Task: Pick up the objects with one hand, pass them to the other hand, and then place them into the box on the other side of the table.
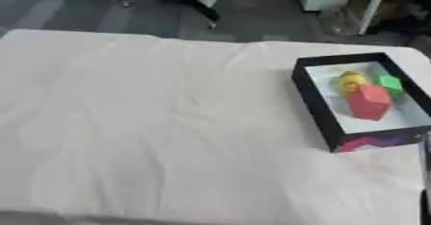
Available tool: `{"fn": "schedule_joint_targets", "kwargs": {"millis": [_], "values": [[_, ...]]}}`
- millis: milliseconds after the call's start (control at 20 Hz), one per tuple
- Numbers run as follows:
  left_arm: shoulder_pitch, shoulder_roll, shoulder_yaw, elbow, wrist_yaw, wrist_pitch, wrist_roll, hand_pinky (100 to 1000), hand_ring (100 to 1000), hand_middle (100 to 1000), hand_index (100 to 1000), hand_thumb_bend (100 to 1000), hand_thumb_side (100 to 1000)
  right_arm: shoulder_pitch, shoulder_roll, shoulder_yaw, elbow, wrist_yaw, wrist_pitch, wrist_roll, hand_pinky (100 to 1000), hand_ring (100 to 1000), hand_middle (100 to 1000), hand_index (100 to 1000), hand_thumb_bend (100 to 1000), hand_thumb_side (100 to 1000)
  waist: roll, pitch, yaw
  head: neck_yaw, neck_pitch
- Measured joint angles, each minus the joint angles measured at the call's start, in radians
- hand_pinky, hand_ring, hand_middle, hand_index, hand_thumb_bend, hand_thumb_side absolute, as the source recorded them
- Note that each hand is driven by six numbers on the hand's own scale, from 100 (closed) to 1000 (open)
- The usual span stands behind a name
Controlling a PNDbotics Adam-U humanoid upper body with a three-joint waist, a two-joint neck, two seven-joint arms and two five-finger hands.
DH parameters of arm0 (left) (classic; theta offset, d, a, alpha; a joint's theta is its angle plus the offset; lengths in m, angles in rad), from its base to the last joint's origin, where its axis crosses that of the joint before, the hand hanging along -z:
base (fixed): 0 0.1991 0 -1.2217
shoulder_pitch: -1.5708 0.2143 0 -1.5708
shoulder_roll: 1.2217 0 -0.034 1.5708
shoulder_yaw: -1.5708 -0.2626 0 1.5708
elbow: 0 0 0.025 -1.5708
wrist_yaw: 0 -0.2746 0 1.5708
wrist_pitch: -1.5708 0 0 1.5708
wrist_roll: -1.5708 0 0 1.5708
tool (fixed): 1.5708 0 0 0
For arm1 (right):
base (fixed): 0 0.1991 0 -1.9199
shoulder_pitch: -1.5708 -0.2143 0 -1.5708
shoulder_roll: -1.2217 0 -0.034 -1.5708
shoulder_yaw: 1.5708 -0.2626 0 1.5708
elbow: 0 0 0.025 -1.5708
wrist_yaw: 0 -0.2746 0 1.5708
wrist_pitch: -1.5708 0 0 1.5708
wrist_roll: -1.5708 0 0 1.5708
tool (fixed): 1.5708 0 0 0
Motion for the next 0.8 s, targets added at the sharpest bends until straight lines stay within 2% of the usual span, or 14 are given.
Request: {"fn": "schedule_joint_targets", "kwargs": {"millis": [150,350,800], "values": [[0.011,-0.026,-0.006,-0.008,0.02,0.002,0.0,608,543,593,680,955,778,0.021,0.018,0.006,0.003,-0.067,-0.054,-0.055,414,666,662,960,100,452,0.001,-0.003,0.0,-0.012,0.0],[0.015,-0.04,-0.007,-0.01,0.036,0.005,-0.007,608,542,592,678,948,755,0.035,0.031,0.006,0.016,-0.119,-0.101,-0.101,406,663,658,959,100,459,0.003,-0.005,-0.003,-0.025,0.0],[0.019,-0.048,-0.012,-0.009,0.047,-0.002,-0.021,604,533,582,668,927,725,0.048,0.046,0.012,0.035,-0.18,-0.138,-0.139,390,641,638,964,100,477,0.007,-0.004,-0.006,-0.073,0.0]]}}
